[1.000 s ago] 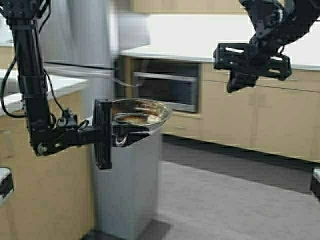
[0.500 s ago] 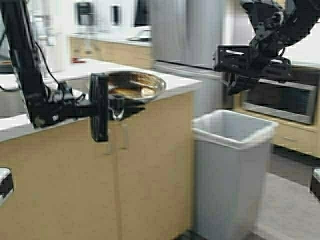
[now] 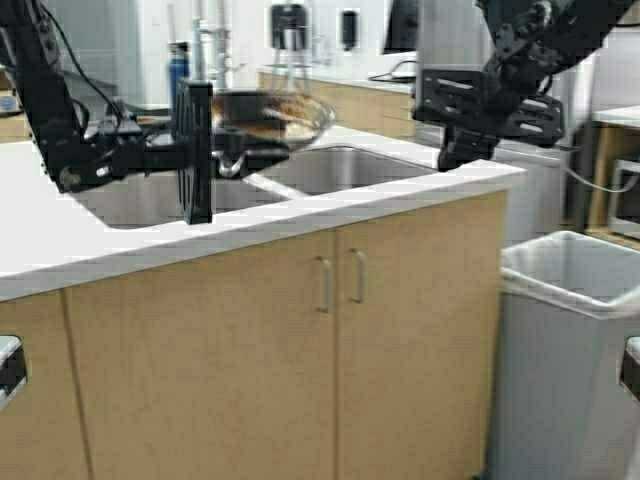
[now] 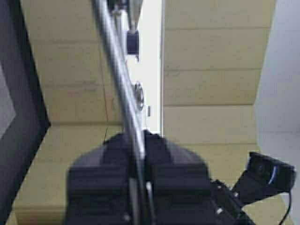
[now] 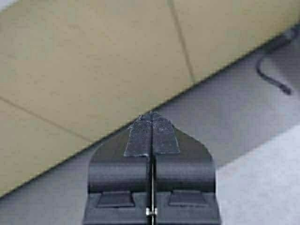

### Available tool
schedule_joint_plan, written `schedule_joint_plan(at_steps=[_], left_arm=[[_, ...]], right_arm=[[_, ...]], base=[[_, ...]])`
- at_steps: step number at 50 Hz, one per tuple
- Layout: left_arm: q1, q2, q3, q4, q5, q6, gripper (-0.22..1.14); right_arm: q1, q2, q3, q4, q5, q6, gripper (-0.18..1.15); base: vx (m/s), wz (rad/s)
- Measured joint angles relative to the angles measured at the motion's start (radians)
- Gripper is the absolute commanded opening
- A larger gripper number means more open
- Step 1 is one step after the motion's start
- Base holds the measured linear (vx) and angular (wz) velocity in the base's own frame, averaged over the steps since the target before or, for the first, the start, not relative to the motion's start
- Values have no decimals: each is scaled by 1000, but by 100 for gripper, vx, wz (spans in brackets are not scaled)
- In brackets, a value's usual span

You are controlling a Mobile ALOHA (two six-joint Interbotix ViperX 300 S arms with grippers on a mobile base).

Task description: Add oil to the pan and cook the shrimp and serve it

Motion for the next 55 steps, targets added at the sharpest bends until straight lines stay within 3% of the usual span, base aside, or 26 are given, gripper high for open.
schedule_joint_plan(at_steps=[15,34,55], left_arm=[[0,0,0,3,2,-18,3],[23,0,8,9,2,-18,3],[23,0,12,11,2,-23,3]], right_arm=[[-8,-2,-18,0,23,-2,7],[-5,-8,54,-2,6,-2,7],[-5,-9,34,11,8,12,7]], base=[[7,43],[8,49],[5,24]])
